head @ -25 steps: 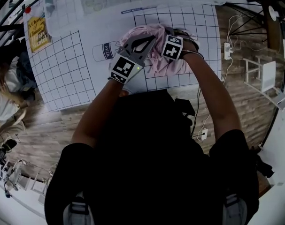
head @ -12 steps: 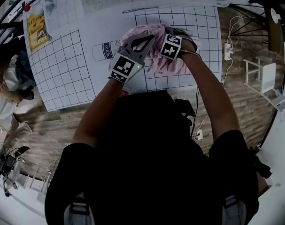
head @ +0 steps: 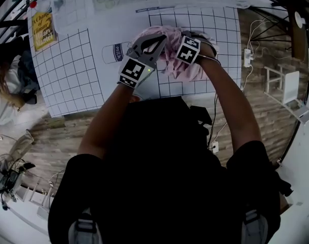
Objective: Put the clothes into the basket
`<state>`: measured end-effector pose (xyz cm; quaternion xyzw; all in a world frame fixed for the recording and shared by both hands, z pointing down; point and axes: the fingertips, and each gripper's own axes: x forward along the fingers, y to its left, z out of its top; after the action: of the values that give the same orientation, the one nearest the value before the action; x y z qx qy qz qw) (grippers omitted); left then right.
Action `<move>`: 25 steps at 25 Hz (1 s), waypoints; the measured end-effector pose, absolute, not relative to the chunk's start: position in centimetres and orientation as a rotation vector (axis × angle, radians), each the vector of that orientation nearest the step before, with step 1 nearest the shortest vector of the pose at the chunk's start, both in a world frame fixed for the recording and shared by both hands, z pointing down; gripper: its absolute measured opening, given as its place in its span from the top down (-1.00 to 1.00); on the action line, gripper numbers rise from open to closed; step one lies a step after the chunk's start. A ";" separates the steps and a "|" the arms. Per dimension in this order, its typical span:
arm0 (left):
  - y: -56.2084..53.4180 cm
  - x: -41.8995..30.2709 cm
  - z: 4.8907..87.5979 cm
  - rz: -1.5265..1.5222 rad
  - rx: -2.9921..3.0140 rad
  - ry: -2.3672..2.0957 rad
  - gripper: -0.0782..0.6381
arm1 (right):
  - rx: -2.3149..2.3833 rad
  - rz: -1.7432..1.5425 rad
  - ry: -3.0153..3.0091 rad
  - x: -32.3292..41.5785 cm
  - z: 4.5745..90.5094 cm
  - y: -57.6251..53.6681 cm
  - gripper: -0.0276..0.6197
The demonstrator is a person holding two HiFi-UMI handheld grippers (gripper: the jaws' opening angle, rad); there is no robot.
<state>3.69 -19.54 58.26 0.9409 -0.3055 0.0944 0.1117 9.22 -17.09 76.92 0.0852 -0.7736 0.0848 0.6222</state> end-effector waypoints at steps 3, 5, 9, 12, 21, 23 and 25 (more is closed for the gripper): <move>-19.6 3.3 57.8 0.273 2.764 -0.914 0.78 | 0.198 0.212 -1.787 9.1 76.1 -16.8 -0.03; -19.6 3.0 57.5 0.274 2.767 -0.924 0.78 | 0.194 0.213 -1.786 9.1 75.6 -16.6 -0.02; -19.2 2.6 56.8 0.262 2.772 -0.932 0.78 | 0.184 0.210 -1.787 8.7 74.4 -16.3 -0.01; -19.0 2.4 56.3 0.248 2.780 -0.934 0.78 | 0.181 0.211 -1.789 8.4 73.3 -16.2 -0.01; -18.5 1.7 54.5 0.220 2.804 -0.946 0.78 | 0.170 0.191 -1.795 7.6 70.2 -15.6 -0.01; -18.3 1.5 54.1 0.222 2.809 -0.950 0.78 | 0.173 0.185 -1.796 7.4 69.4 -15.4 -0.01; -18.3 1.2 53.8 0.221 2.813 -0.960 0.78 | 0.179 0.175 -1.800 7.2 68.6 -15.4 -0.01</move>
<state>1.18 -18.29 53.78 0.9408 -0.3210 0.0740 0.0804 7.24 -15.39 68.64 0.0779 -0.7811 0.0759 0.6148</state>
